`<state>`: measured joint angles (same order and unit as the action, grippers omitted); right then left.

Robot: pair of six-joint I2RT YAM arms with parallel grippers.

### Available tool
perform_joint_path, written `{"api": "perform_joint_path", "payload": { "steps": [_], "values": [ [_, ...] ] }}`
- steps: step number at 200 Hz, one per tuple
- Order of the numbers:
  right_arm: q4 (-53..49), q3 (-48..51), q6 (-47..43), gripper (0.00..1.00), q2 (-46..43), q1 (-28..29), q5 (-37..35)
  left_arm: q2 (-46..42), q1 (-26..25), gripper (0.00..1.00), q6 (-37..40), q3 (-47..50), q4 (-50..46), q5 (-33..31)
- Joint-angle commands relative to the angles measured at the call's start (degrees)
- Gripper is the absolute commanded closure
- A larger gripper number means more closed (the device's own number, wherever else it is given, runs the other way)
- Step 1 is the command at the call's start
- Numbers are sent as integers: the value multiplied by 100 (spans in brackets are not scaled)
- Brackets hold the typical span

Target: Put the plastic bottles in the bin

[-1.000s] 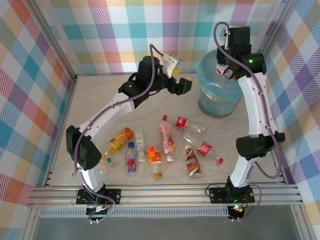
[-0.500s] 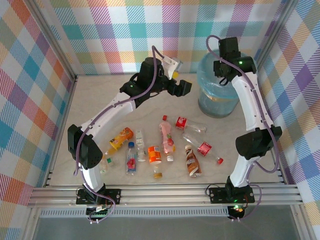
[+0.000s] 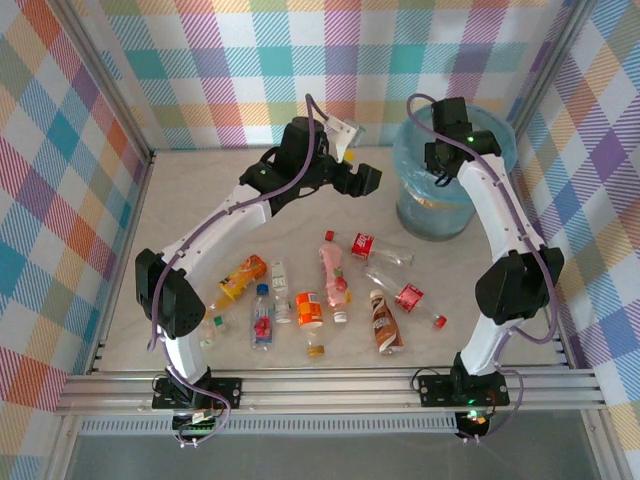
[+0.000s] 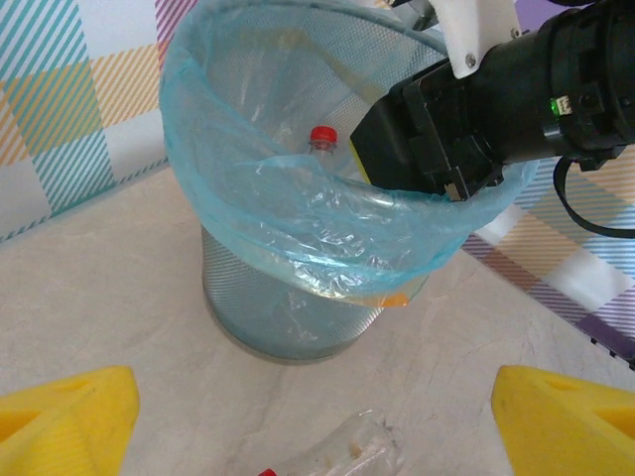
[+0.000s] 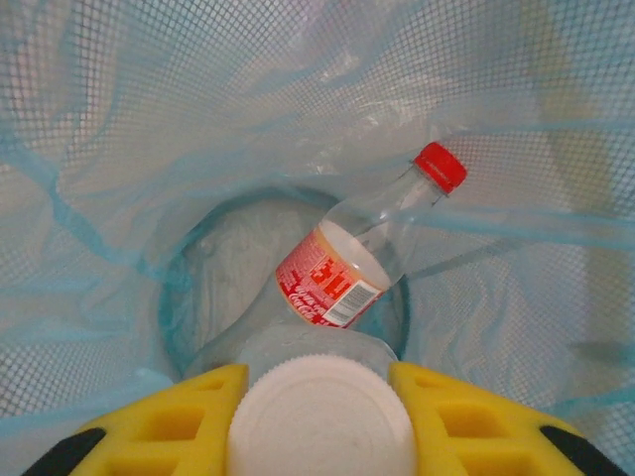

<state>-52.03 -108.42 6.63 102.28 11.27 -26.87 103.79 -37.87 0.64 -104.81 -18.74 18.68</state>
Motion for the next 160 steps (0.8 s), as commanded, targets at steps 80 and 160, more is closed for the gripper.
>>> {"api": "perform_joint_path", "payload": {
  "steps": [80, 160],
  "values": [
    [-323, -511, 375, 39, 11, -151, 284, -95, -45, 8, -11, 40, -289, -316],
    [-585, -837, 672, 37, -946, -100, 836, -498, 7, 8, -72, 181, -1014, -864]
  ]
}}
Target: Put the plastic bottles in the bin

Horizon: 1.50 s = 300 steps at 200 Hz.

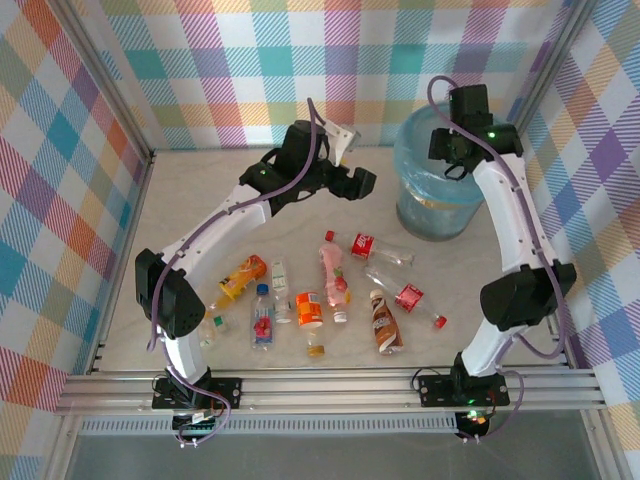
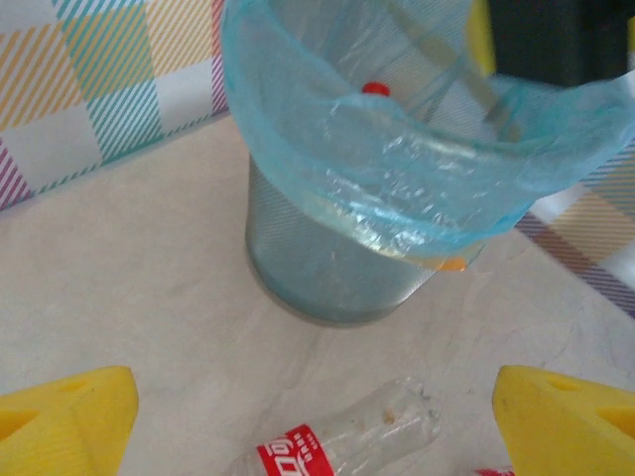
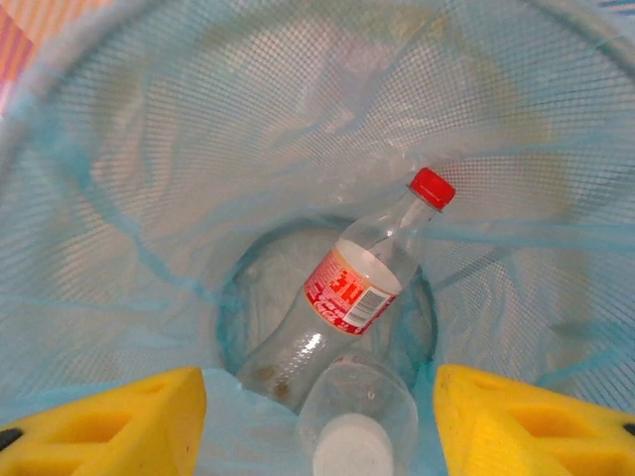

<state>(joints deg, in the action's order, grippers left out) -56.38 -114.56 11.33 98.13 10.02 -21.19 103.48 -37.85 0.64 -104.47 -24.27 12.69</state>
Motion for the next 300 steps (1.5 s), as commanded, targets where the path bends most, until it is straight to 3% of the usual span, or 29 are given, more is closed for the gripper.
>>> {"api": "perform_joint_path", "payload": {
  "steps": [1, 38, 67, 125, 150, 182, 201, 250, 300],
  "values": [
    [-148, -215, 203, 37, -549, 30, 270, -482, 5, 8, -73, 150, -476, -275],
    [25, 0, 209, 38, -1228, 348, 420, -958, 22, 8, -224, 452, -1290, -966],
    [369, 417, 86, 39, -1685, 995, 522, -1391, 155, 8, -648, 661, -2244, -1603],
    [1292, 2079, 141, 40, -2295, 2039, 1257, -2405, 741, 8, -1492, 1873, -3732, -2157],
    [1467, 2704, 389, 41, -2318, 2237, 1593, -2693, 1189, 8, -1777, 2451, -4153, -2047],
    [1680, 3255, 856, 41, -2196, 2432, 2176, -2719, 1368, 12, -2121, 2769, -4178, -1219],
    [1744, 3534, 1168, 41, -2175, 2442, 2420, -2737, 1170, 14, -2692, 2934, -3714, -598],
    [1677, 4117, 1253, 41, -2511, 2442, 2072, -1910, -21, 13, -3547, 2791, -2952, -628],
    [1186, 4553, 1181, 40, -3048, 2227, 1197, -779, -537, 13, -3656, 1973, -2651, -572]
  ]
}}
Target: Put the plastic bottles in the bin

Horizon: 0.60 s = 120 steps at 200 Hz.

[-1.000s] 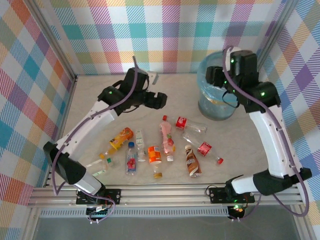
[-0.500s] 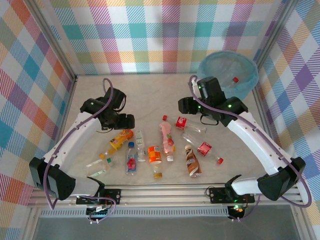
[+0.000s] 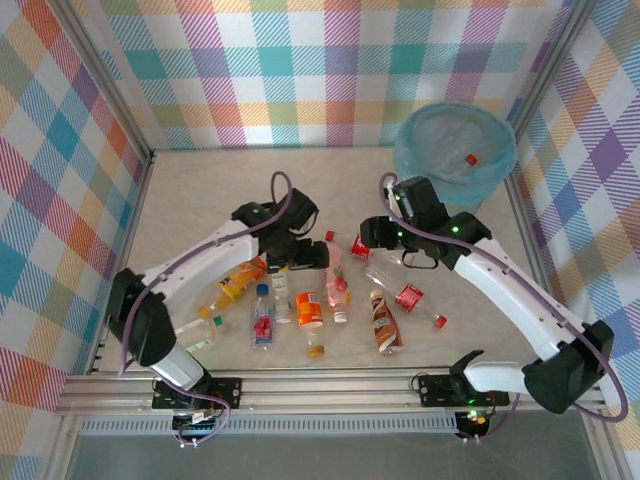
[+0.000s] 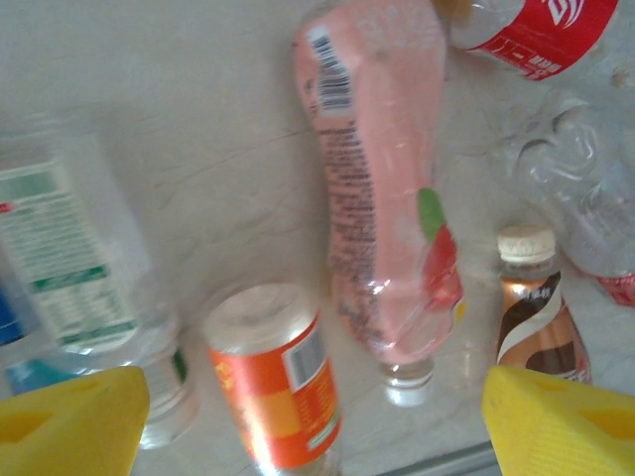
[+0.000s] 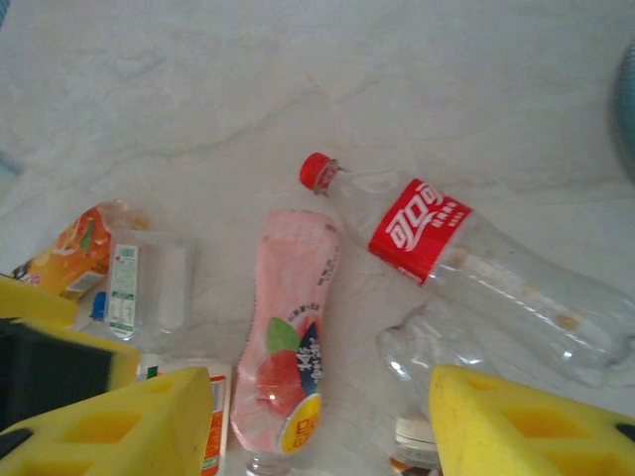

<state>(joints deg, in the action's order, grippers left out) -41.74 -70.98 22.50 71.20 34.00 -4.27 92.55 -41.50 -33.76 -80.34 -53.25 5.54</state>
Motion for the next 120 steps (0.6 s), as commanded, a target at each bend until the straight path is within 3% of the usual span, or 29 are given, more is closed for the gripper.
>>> {"api": "perform_joint_path", "payload": {
  "steps": [1, 62, 120],
  "values": [
    [-285, 201, 67, 39, -371, -186, -495, 324, -182, 13, -213, -453, 251, 150],
    [-410, 823, 18, 40, -1231, -698, -597, 1331, -366, 13, -213, -976, 294, 555],
    [-417, 945, 16, 40, -1271, -852, -487, 1969, -394, 14, -97, -1186, 246, 790]
  ]
}}
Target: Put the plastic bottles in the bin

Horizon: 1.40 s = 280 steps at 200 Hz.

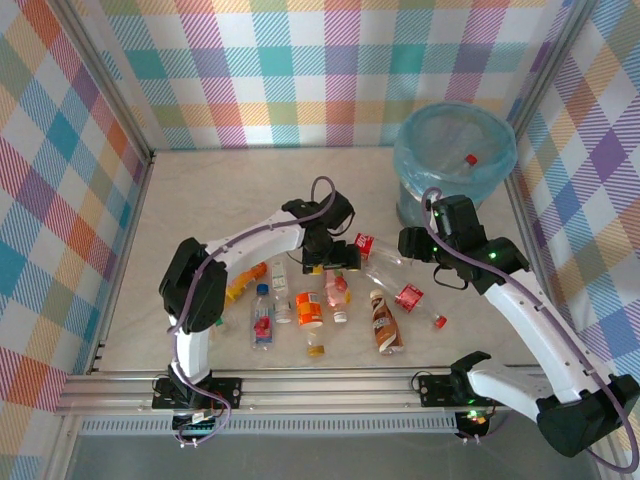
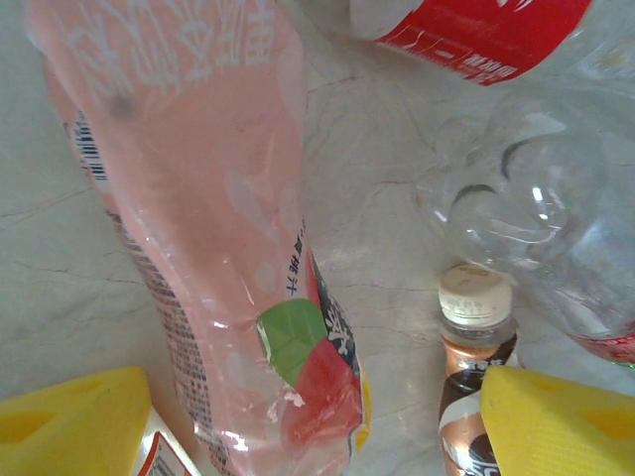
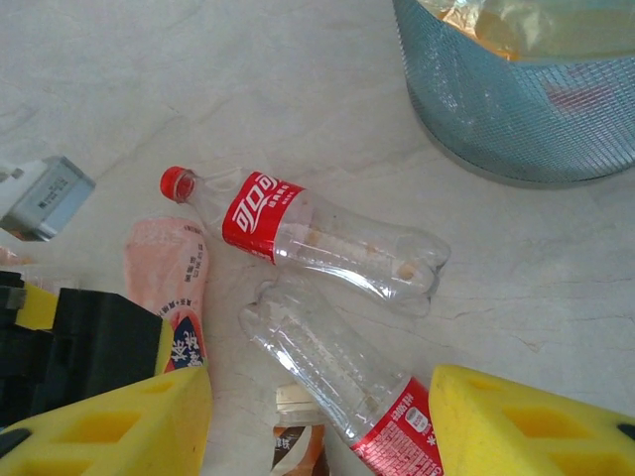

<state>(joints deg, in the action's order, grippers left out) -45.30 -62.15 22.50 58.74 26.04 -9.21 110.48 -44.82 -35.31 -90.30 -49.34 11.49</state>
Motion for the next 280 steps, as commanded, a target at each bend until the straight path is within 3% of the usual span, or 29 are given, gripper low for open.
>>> {"api": "perform_joint_path", "payload": {
  "steps": [1, 99, 172, 221, 280],
  "values": [
    [-59, 58, 12, 40, -23, -56, 7, 185, -62, 14, 59, -190, -145, 196],
    [-6, 28, 130, 39, 129, -117, 174, 735, -57, 14, 379, -293, -194, 99],
    [-57, -50, 198, 39, 102, -117, 190, 923, 28, 31, 376, -286, -35, 62],
    [-31, -146, 72, 40, 10, -116, 187, 607, 158, 44, 350, -150, 74, -24],
    [31, -642, -14, 42, 32, -117, 516, -314, 254, 46, 323, -183, -55, -239]
  ]
}}
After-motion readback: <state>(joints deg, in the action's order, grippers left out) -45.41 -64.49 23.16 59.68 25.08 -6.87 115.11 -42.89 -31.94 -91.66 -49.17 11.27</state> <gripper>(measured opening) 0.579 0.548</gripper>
